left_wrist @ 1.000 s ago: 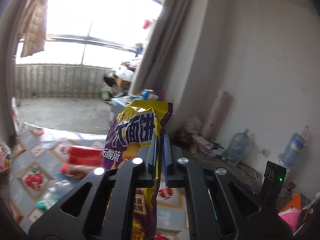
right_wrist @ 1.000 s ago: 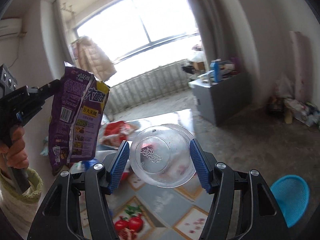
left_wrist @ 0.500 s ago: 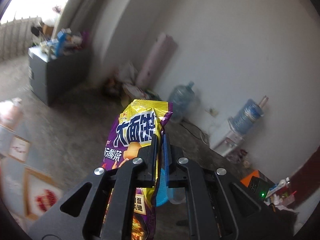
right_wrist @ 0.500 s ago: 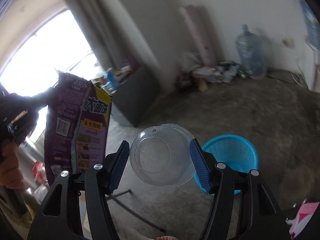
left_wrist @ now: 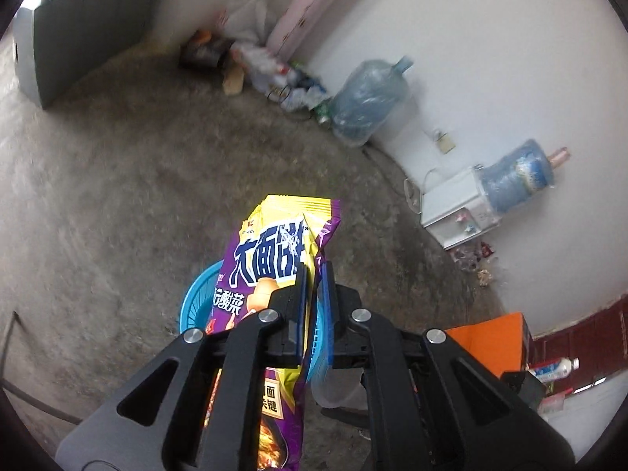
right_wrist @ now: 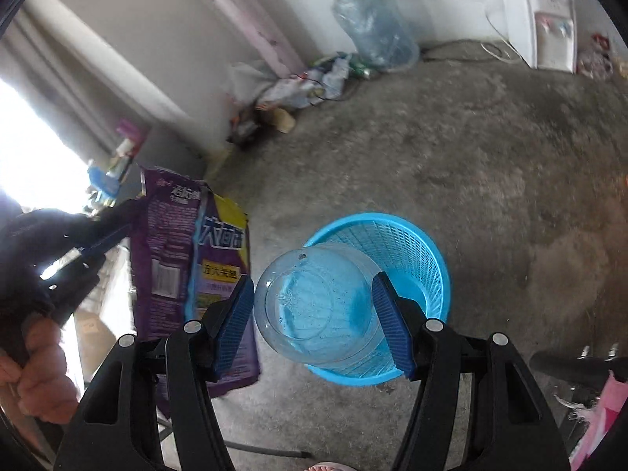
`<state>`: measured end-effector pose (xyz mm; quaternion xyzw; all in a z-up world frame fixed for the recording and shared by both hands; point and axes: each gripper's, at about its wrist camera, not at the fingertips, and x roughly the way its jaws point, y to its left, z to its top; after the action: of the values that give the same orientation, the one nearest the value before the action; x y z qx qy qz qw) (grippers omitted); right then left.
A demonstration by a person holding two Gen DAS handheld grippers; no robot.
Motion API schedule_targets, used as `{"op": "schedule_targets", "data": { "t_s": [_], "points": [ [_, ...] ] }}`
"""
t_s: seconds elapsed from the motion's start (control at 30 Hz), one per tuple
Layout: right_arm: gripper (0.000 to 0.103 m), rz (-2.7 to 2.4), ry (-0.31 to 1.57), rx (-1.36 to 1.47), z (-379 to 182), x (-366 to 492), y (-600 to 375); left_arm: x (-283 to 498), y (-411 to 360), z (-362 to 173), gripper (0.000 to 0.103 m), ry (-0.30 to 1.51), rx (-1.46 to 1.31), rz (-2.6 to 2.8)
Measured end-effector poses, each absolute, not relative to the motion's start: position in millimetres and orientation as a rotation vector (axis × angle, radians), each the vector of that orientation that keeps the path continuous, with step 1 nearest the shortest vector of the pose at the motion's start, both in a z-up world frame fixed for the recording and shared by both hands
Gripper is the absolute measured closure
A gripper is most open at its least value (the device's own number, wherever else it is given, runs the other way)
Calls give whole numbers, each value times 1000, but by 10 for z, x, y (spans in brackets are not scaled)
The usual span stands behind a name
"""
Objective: Collect trash
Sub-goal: 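Open both grippers to drop the bag and cup into the wastebasket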
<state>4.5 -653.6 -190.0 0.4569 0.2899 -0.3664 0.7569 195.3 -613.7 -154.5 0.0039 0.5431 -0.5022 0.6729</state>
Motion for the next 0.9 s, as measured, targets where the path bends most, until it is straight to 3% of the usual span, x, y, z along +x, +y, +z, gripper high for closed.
{"op": "schedule_targets", "data": {
  "t_s": [0.07, 0.2, 0.23, 0.43, 0.7, 0.8, 0.9],
  "points": [
    [42, -798, 626, 1012, -2017, 13, -6560, 1981, -6259, -1764, 94, 1261, 21, -1100],
    [36, -803, 653, 1072, -2405, 119, -6787, 2051, -6350, -2088, 66, 1341, 55, -1041],
    [31, -810, 678, 1098, -2537, 153, -6861, 2072, -6356, -2118, 66, 1350, 65, -1023],
    [31, -804, 696, 1139, -2701, 178, -6887, 2176, -6104, -1843, 59, 1313, -19, -1039],
    [31, -788, 680, 1071, -2357, 154, -6683, 2096, -5738, -1153, 57, 1188, -10, -1072],
    [30, -778, 673, 1014, -2134, 189, -6539, 1980, -5499, -803, 49, 1113, 17, -1107],
    [21, -785, 662, 927, -1831, 234, -6332, 1856, -5191, -462, 42, 1039, 45, -1128]
  ]
}}
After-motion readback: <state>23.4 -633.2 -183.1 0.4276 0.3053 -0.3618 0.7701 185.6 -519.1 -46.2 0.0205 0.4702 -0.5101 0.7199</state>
